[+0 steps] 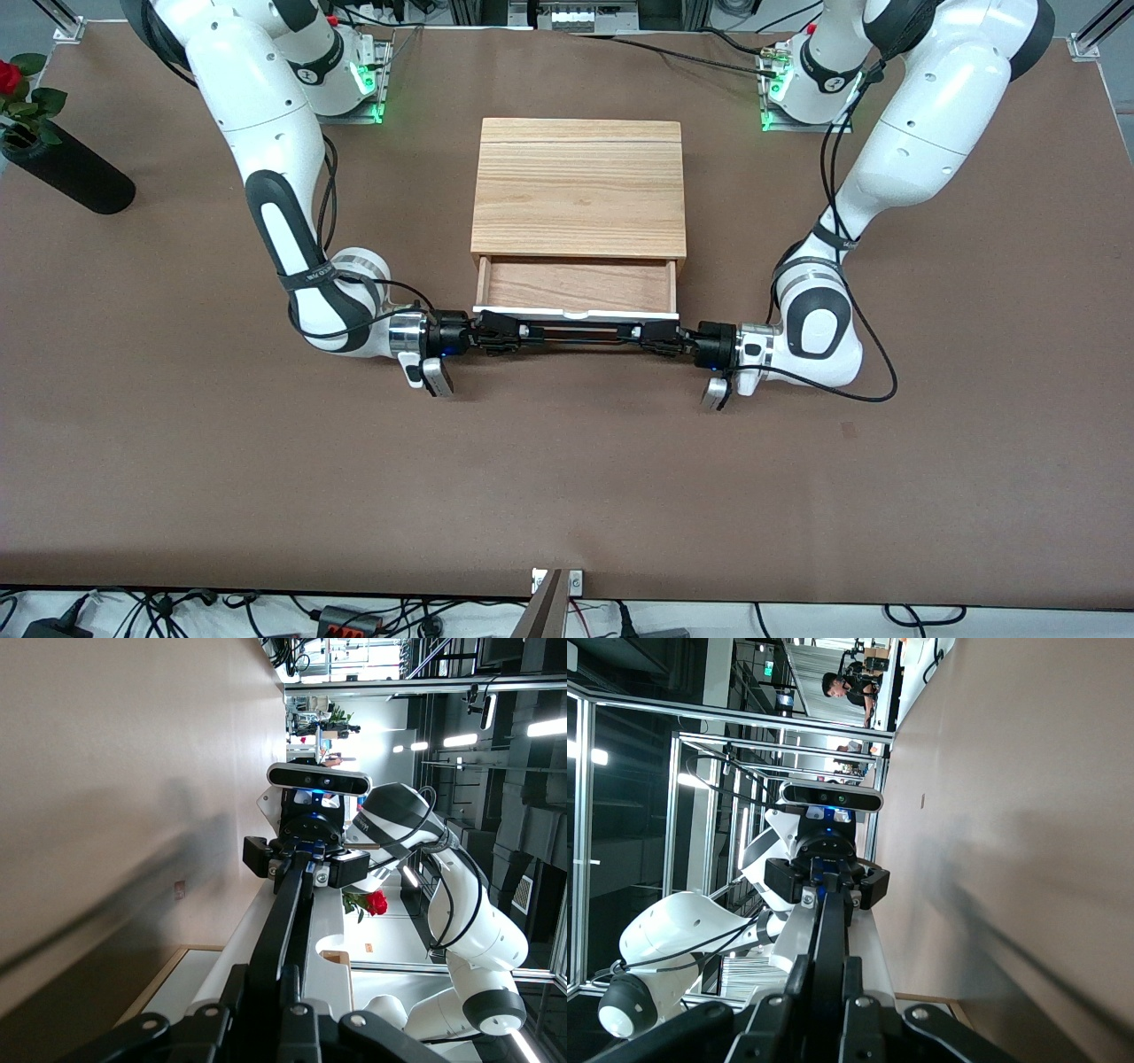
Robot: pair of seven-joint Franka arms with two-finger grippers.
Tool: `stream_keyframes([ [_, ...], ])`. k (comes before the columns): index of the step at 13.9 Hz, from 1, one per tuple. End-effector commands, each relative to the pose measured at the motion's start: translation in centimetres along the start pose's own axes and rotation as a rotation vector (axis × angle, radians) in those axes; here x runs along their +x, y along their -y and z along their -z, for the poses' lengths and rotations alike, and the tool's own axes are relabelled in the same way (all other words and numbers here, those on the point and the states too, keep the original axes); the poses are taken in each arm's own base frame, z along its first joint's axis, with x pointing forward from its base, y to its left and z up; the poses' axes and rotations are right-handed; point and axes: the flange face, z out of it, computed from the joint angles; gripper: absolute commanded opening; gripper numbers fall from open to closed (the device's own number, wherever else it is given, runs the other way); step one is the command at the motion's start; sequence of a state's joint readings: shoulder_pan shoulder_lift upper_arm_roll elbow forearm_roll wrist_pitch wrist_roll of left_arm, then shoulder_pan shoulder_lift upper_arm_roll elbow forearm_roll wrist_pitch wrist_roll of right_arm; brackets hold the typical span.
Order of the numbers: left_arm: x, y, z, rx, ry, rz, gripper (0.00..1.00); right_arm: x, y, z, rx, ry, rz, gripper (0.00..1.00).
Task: Pull top drawer with both arms simultaneously
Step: 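Pull the handle outward with both grippers, sliding the drawer open, then open both grippers and draw them back from the handle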
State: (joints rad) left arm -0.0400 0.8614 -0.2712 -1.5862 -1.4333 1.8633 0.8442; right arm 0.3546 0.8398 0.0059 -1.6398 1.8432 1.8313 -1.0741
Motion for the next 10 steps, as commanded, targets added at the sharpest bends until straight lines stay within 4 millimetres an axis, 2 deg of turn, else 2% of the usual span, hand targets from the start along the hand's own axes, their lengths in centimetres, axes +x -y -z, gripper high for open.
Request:
stream_keyframes([
  [1, 1.8, 0.0, 2.9, -0.006, -0.076, 0.017, 0.12, 0.2, -1.2, 1.0, -0.008, -0.002, 0.043, 0.66],
  [2, 1.8, 0.0, 2.9, -0.008, -0.076, 0.021, 0.2, 0.2, -1.0, 1.1, -0.002, 0.002, 0.061, 1.0],
  [3, 1.8, 0.1, 2.9, -0.008, -0.076, 0.027, 0.25, 0.5, -1.0, 1.8, -0.011, 0.009, 0.069, 1.0],
  [4, 1.8, 0.1, 2.9, -0.008, -0.076, 0.028, 0.43, 0.5, -1.1, 2.2, -0.024, 0.032, 0.077, 1.0],
  [5, 1.9, 0.0, 2.9, -0.007, -0.075, 0.025, 0.76, 0.8, -0.9, 2.9, -0.031, 0.043, 0.086, 1.0],
  [6, 1.9, -0.1, 2.9, -0.006, -0.074, 0.017, 0.97, 0.9, -0.4, 3.1, -0.028, 0.057, 0.089, 1.0],
  [7, 1.9, -0.1, 3.1, -0.004, -0.077, 0.008, 1.0, 1.0, -0.1, 3.1, -0.028, 0.062, 0.089, 1.0],
  [9, 2.1, -0.6, 3.3, -0.002, -0.077, 0.0, 1.0, 1.3, 0.3, 3.3, -0.035, 0.057, 0.094, 1.0],
  [10, 2.3, -0.7, 4.2, 0.008, -0.086, -0.001, 1.0, 1.6, 1.1, 3.4, -0.047, 0.065, 0.107, 1.0],
])
